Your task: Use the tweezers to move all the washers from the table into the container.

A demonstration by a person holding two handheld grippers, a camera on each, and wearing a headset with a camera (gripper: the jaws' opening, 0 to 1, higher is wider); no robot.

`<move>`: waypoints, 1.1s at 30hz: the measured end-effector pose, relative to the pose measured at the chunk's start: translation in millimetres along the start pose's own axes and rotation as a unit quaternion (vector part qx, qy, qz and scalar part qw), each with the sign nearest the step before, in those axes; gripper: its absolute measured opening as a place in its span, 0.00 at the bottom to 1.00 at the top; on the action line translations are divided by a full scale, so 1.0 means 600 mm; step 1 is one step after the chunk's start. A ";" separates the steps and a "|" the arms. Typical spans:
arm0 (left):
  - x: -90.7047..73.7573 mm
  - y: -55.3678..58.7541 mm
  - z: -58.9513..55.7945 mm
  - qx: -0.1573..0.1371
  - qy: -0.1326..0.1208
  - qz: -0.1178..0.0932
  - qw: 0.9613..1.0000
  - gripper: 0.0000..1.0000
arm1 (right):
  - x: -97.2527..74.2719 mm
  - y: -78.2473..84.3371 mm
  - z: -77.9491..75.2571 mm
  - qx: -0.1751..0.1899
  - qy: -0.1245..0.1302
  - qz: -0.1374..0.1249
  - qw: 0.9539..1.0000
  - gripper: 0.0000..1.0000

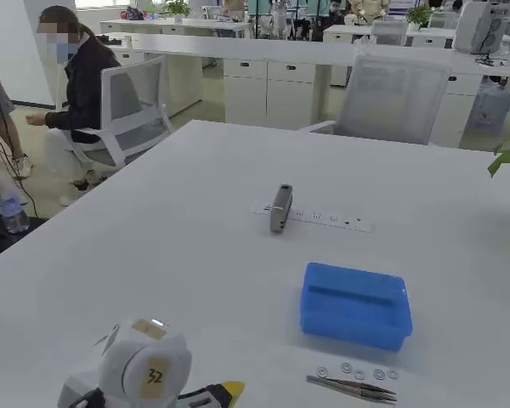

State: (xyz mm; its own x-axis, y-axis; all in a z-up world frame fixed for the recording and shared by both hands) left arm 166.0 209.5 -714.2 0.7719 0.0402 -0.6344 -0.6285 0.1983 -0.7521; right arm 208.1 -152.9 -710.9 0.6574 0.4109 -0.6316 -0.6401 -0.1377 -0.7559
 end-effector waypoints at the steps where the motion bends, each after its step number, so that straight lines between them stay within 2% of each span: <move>1: 0.001 0.000 0.000 0.000 0.000 0.001 1.000 0.98 | -0.001 0.000 0.002 0.000 0.000 0.000 1.000 0.90; 33: 0.004 0.001 -0.004 0.012 0.007 0.008 1.000 0.98 | 0.000 0.002 0.006 -0.003 0.001 0.006 1.000 0.89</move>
State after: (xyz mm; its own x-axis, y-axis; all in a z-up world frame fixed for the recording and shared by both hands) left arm 167.0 207.3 -716.7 0.7608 0.0300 -0.6483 -0.6376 0.2209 -0.7380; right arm 206.0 -150.1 -710.9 0.6497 0.4080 -0.6414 -0.6463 -0.1478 -0.7487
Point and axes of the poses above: the centre of the closed fingertips' face, and the gripper's own axes: x roughly forward along the fingers, z roughly to its left, y roughly out of its underside, the point moved 9 cm from there along -x, roughly backward along the fingers, and after that the axes turned 8 degrees about z, right-handed, at the moved point
